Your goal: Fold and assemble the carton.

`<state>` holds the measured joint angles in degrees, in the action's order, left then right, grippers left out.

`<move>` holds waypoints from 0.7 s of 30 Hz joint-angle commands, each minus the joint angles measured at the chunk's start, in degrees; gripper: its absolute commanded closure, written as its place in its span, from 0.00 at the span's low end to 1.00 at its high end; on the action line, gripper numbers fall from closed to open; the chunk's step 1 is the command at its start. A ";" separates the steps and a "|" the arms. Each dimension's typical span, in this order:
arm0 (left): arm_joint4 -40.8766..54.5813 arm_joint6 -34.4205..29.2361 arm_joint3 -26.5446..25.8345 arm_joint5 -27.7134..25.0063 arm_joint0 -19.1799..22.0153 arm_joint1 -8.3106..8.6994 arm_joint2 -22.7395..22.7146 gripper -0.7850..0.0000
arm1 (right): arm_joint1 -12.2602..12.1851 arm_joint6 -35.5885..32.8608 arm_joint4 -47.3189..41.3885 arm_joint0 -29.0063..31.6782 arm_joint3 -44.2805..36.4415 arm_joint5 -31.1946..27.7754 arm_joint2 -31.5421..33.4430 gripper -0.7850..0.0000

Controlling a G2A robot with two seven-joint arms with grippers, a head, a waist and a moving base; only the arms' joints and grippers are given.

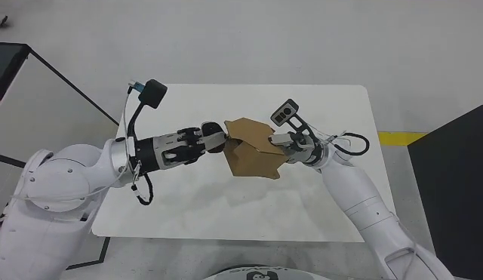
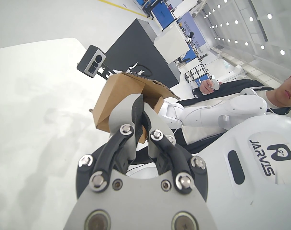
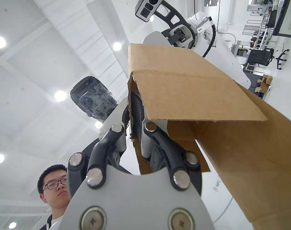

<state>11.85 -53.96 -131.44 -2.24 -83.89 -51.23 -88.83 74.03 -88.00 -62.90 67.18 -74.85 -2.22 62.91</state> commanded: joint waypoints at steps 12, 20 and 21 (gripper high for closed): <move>22.01 5.51 -3.20 19.41 -3.42 -0.47 -4.35 1.00 | 0.00 0.00 0.00 0.00 0.00 0.00 0.00 1.00; 21.01 6.58 -3.20 23.44 -3.61 -0.29 -5.53 1.00 | 0.00 0.00 0.00 0.00 0.00 0.00 0.00 1.00; 21.01 6.58 -3.20 23.44 -3.61 -0.29 -5.53 1.00 | 0.00 0.00 0.00 0.00 0.00 0.00 0.00 1.00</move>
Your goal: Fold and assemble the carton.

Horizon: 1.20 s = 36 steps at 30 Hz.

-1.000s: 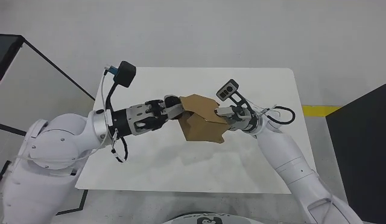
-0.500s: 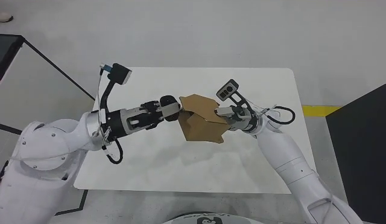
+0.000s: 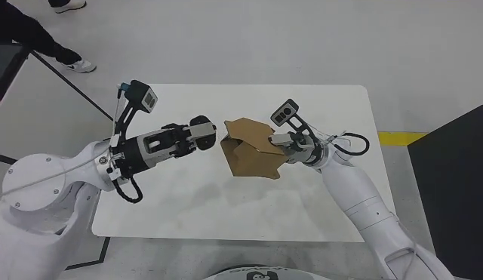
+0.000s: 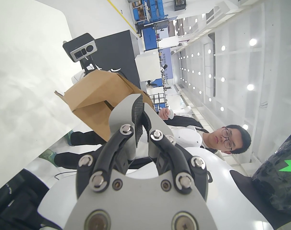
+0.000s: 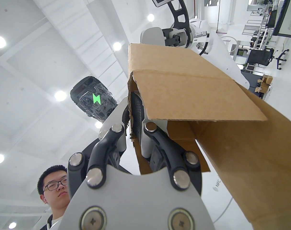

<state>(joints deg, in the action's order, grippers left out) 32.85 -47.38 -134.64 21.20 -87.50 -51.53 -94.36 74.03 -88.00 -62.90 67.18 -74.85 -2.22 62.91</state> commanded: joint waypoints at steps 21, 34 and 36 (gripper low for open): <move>11.29 6.81 0.00 15.10 1.12 -0.41 2.47 1.00 | 0.00 0.00 0.00 0.00 0.00 0.00 0.00 1.00; 13.95 8.18 0.00 20.82 4.20 -0.29 5.95 1.00 | 0.00 0.00 0.00 0.00 0.00 0.00 0.00 1.00; 13.36 8.87 0.00 21.16 4.72 -0.27 6.81 1.00 | 0.00 0.00 0.00 0.00 0.00 0.00 0.00 1.00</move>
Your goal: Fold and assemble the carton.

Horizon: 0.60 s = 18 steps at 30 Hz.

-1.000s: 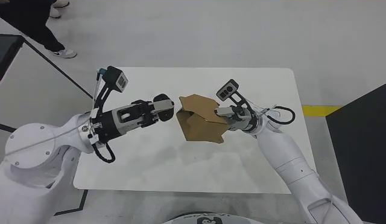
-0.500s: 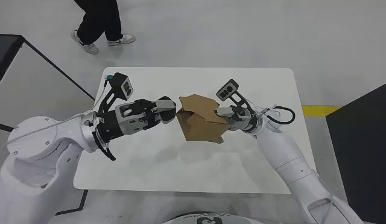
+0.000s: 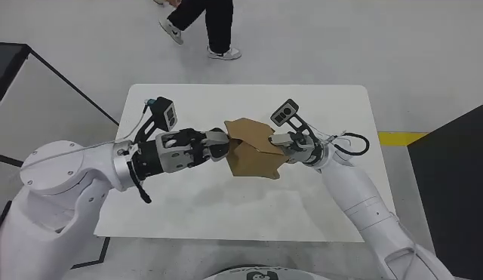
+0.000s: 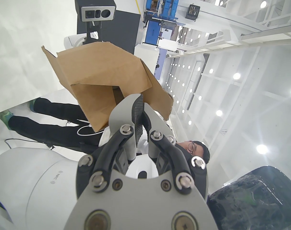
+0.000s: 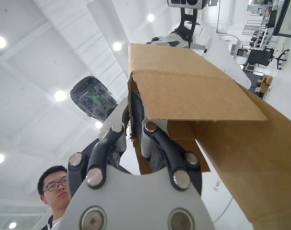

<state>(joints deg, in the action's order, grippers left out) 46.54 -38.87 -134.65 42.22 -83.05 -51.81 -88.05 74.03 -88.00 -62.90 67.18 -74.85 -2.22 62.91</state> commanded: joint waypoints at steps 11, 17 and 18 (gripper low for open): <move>-0.13 1.22 0.00 0.48 1.75 0.07 2.54 1.00 | 0.00 0.00 0.00 0.00 0.00 0.00 0.00 1.00; -0.23 1.50 0.00 0.83 1.86 0.16 3.34 1.00 | 0.00 0.00 0.00 0.00 0.00 0.00 0.00 1.00; -0.24 1.63 0.00 0.81 1.86 0.16 3.47 1.00 | 0.00 0.00 0.00 0.00 0.00 0.00 0.00 1.00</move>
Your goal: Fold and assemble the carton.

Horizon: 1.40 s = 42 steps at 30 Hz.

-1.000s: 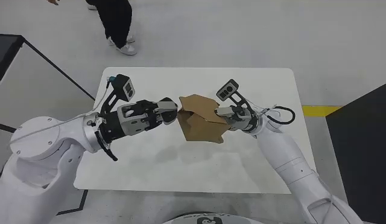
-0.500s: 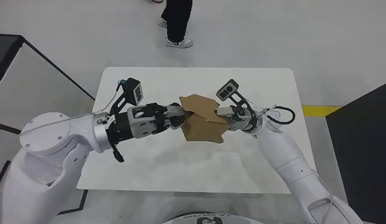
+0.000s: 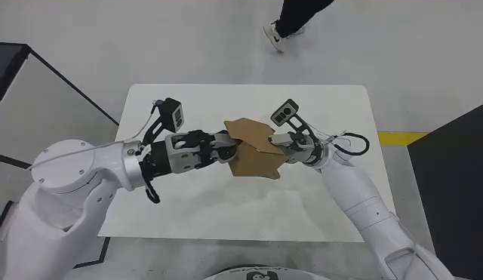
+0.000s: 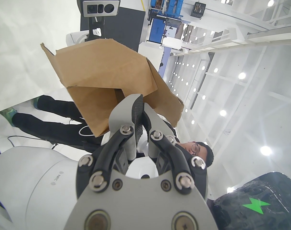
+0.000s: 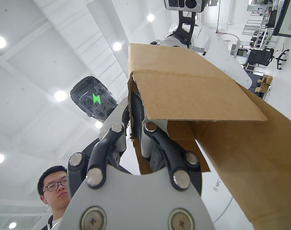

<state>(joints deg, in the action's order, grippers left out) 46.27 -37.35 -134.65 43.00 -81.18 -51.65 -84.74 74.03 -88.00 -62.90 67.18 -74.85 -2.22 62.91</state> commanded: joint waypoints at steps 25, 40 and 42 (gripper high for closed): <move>-0.03 -1.65 2.21 -0.21 0.65 0.40 2.74 1.00 | 0.00 0.00 0.00 0.00 0.00 0.00 0.00 1.00; -1.72 0.45 0.91 -2.63 -0.13 0.32 5.77 1.00 | 0.00 0.00 0.00 0.00 0.00 0.00 0.00 1.00; -1.75 0.78 0.96 -2.80 0.10 0.26 6.32 1.00 | 0.00 0.00 0.00 0.00 0.00 0.00 0.00 1.00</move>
<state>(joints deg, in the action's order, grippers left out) 44.49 -36.71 -133.72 40.28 -81.21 -51.36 -78.71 74.03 -88.00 -62.90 67.18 -74.85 -2.22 62.91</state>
